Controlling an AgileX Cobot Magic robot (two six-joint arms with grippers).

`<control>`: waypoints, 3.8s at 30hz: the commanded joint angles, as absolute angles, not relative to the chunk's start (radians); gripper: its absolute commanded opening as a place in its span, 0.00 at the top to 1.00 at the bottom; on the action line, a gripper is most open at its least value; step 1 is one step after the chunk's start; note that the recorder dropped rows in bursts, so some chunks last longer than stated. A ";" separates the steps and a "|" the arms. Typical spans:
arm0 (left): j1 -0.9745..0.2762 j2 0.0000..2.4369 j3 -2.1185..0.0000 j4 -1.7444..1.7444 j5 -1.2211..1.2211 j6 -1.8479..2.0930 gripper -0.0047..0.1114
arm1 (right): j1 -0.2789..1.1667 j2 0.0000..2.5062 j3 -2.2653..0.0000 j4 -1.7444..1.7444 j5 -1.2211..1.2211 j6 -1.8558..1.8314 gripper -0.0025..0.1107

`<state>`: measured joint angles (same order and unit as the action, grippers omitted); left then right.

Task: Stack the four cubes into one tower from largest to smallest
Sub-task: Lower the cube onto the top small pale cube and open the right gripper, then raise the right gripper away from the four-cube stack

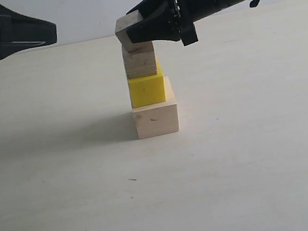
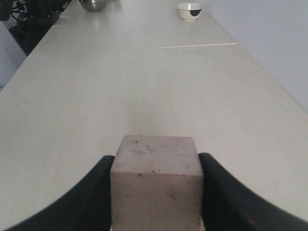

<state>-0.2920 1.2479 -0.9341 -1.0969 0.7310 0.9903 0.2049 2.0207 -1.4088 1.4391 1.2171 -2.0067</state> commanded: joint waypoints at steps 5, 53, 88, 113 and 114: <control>-0.289 1.240 -0.931 -1.101 0.727 0.989 0.96 | 0.209 2.029 -1.412 1.436 1.221 -2.010 0.98; -0.289 1.240 -0.931 -1.101 0.731 0.987 0.96 | 0.209 2.029 -1.412 1.429 1.221 -2.012 0.47; -0.289 1.240 -0.931 -1.101 0.743 0.987 0.96 | 0.179 1.924 -1.412 1.481 1.216 -1.923 0.42; -0.289 1.240 -0.931 -1.101 0.745 0.987 0.96 | 0.138 1.849 -1.412 1.165 0.941 -1.412 0.98; -0.289 1.240 -0.931 -1.101 0.745 0.987 0.96 | 0.138 1.849 -1.412 1.163 0.952 -1.412 0.98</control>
